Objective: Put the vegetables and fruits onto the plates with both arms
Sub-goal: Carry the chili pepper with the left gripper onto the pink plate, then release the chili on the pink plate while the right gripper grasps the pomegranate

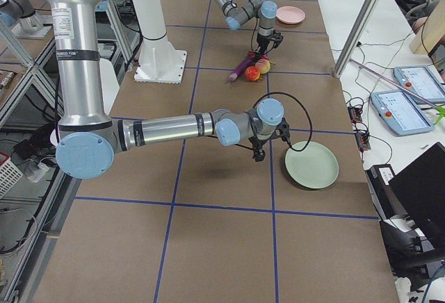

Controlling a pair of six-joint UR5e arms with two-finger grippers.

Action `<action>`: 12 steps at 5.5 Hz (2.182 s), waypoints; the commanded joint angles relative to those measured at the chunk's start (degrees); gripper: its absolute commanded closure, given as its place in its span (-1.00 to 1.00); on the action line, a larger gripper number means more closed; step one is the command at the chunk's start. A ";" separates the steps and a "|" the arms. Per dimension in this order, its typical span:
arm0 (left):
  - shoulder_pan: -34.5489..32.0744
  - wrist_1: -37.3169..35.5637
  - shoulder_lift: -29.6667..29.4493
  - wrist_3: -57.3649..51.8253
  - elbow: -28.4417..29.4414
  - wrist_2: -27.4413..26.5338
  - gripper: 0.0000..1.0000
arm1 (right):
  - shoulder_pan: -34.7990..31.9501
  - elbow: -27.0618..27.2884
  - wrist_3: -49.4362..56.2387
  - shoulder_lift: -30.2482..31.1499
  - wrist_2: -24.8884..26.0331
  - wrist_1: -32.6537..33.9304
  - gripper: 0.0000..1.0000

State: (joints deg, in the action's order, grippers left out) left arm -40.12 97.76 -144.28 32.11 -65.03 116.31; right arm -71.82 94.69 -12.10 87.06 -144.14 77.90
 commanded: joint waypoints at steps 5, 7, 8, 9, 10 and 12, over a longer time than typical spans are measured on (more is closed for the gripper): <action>-27.20 1.36 15.26 -0.13 11.35 3.26 1.00 | 10.60 0.67 -22.24 -13.00 0.61 -0.11 -1.00; -26.77 9.31 11.42 9.85 21.19 3.57 0.88 | 20.96 3.98 -41.77 -20.50 7.52 -0.20 -1.00; -26.77 11.38 8.96 14.16 24.39 3.84 0.78 | 24.50 5.40 -46.47 -22.53 11.04 -0.20 -1.00; -26.77 11.48 8.85 14.47 24.51 3.84 -0.74 | 27.31 5.07 -48.17 -24.72 13.86 -0.12 -1.00; -26.94 11.57 7.97 15.77 24.43 4.01 -1.00 | 29.69 4.28 -51.76 -26.57 18.41 -0.11 -1.00; -27.12 11.49 7.70 18.23 21.98 6.03 -1.00 | 33.48 -0.88 -56.43 -32.54 25.63 -0.11 -1.00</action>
State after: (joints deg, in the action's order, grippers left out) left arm -67.23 109.30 -136.54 49.05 -41.78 121.72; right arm -39.90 96.12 -66.74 57.08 -121.61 77.78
